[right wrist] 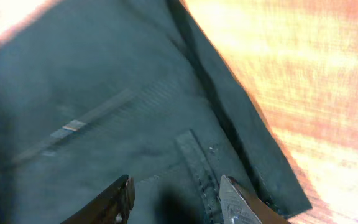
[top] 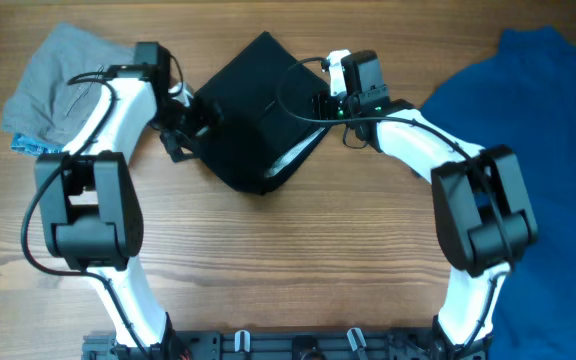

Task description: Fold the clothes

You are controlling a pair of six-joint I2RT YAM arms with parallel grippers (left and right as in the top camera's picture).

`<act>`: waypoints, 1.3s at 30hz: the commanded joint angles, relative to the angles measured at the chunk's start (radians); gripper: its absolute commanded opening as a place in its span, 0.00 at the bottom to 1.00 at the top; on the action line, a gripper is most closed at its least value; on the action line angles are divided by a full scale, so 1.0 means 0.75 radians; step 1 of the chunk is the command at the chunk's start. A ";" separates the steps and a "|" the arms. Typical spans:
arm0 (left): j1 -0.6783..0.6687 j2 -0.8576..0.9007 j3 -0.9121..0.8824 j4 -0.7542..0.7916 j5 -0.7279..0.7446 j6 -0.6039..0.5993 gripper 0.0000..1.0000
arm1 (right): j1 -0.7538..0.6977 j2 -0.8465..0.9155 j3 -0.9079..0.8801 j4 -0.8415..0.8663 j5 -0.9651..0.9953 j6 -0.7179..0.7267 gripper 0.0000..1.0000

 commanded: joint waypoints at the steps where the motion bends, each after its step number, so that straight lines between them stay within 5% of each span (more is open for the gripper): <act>1: -0.072 0.001 -0.089 -0.013 -0.048 -0.103 1.00 | -0.016 0.086 0.012 -0.053 0.039 0.052 0.46; 5: -0.070 0.001 -0.284 0.116 -0.190 -0.432 1.00 | -0.016 0.092 0.012 -0.114 0.039 0.018 0.45; 10: -0.084 0.002 -0.579 0.761 0.024 -0.467 1.00 | -0.016 0.092 0.012 -0.166 0.039 0.018 0.45; 13: -0.124 0.022 -0.639 0.976 0.018 -0.466 0.96 | -0.016 0.092 0.012 -0.170 0.039 0.018 0.45; 16: -0.173 0.057 -0.639 0.997 0.004 -0.460 0.52 | -0.016 0.092 0.012 -0.175 0.007 0.018 0.41; 18: -0.197 0.077 -0.639 1.006 -0.062 -0.441 0.12 | -0.016 0.088 0.012 -0.182 0.003 0.018 0.38; 19: -0.208 0.077 -0.639 1.016 -0.041 -0.278 0.04 | -0.017 0.074 0.012 -0.192 0.004 0.017 0.36; 23: -0.128 0.000 -0.532 0.618 0.034 0.011 0.04 | -0.067 -0.154 0.012 -0.295 0.002 0.019 0.36; 26: -0.047 -0.185 -0.152 0.107 0.034 0.180 0.04 | -0.111 -0.397 0.012 -0.347 -0.039 0.018 0.41; 28: -0.033 -0.257 0.068 -0.018 0.034 0.200 0.04 | -0.119 -0.491 0.012 -0.346 -0.038 0.018 0.41; 31: -0.024 -0.312 0.467 -0.004 0.043 0.198 0.04 | -0.119 -0.542 0.012 -0.368 -0.064 0.023 0.42; 39: 0.400 -0.223 0.551 0.491 0.023 0.058 0.04 | -0.118 -0.542 0.012 -0.600 -0.393 0.238 0.44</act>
